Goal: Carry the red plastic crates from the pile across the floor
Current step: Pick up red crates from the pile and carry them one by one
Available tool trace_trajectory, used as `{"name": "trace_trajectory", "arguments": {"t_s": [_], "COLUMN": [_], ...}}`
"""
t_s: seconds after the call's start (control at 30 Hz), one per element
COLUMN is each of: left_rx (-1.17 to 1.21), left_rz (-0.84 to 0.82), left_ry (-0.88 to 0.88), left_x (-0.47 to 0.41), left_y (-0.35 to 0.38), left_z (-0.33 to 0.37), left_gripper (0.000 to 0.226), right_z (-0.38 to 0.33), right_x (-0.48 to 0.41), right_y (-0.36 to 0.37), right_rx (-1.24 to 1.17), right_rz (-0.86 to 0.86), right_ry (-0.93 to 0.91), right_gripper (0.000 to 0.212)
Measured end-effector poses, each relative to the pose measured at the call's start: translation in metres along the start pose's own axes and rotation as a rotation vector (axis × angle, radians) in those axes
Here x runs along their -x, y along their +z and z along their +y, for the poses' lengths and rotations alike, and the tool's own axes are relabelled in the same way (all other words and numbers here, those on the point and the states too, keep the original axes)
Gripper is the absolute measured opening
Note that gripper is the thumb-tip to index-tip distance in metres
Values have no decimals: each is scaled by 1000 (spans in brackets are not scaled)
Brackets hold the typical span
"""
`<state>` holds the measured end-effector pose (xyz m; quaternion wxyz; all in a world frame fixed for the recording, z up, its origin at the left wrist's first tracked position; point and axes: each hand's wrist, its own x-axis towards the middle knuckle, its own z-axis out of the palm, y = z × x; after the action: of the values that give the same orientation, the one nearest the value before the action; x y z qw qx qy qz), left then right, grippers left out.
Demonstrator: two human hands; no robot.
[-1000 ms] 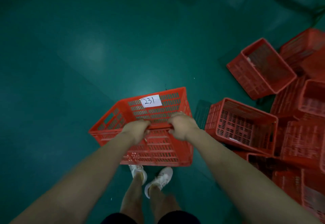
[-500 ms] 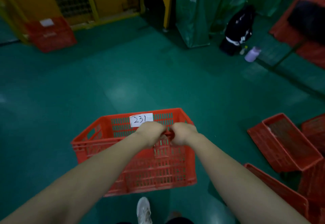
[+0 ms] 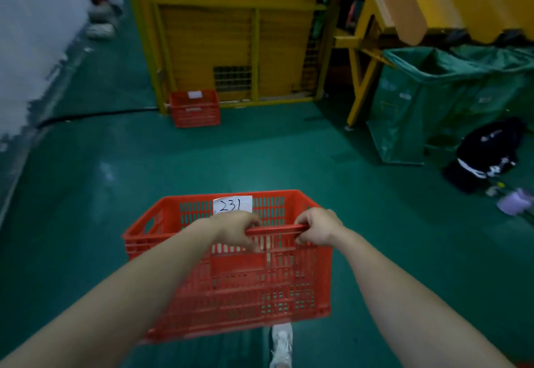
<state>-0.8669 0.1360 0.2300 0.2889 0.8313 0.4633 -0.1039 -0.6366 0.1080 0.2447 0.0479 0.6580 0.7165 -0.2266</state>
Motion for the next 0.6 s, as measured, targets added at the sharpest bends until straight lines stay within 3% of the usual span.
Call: {"name": "trace_trajectory", "arguments": {"t_s": [0.13, 0.27, 0.4, 0.5, 0.6], "left_rx": [-1, 3, 17, -3, -23], "left_rz": [-30, 8, 66, 90, 104], "left_ry": [-161, -208, -254, -265, -267], "left_x": [-24, -61, -96, -120, -143], "left_y": [-41, -83, -119, -142, -169], "left_z": [-52, -70, -78, -85, -91], "left_gripper": [37, 24, 28, 32, 33], "right_z": [0, 2, 1, -10, -27], "right_x": [-68, -138, -198, -233, -269], "right_y": [-40, -83, -123, -142, -152], "right_rx": [29, 89, 130, 241, 293], "right_rz": [23, -6, -81, -163, -192], "right_ry": [-67, -120, -178, -250, -351], "right_gripper": [21, 22, 13, 25, 23]}}
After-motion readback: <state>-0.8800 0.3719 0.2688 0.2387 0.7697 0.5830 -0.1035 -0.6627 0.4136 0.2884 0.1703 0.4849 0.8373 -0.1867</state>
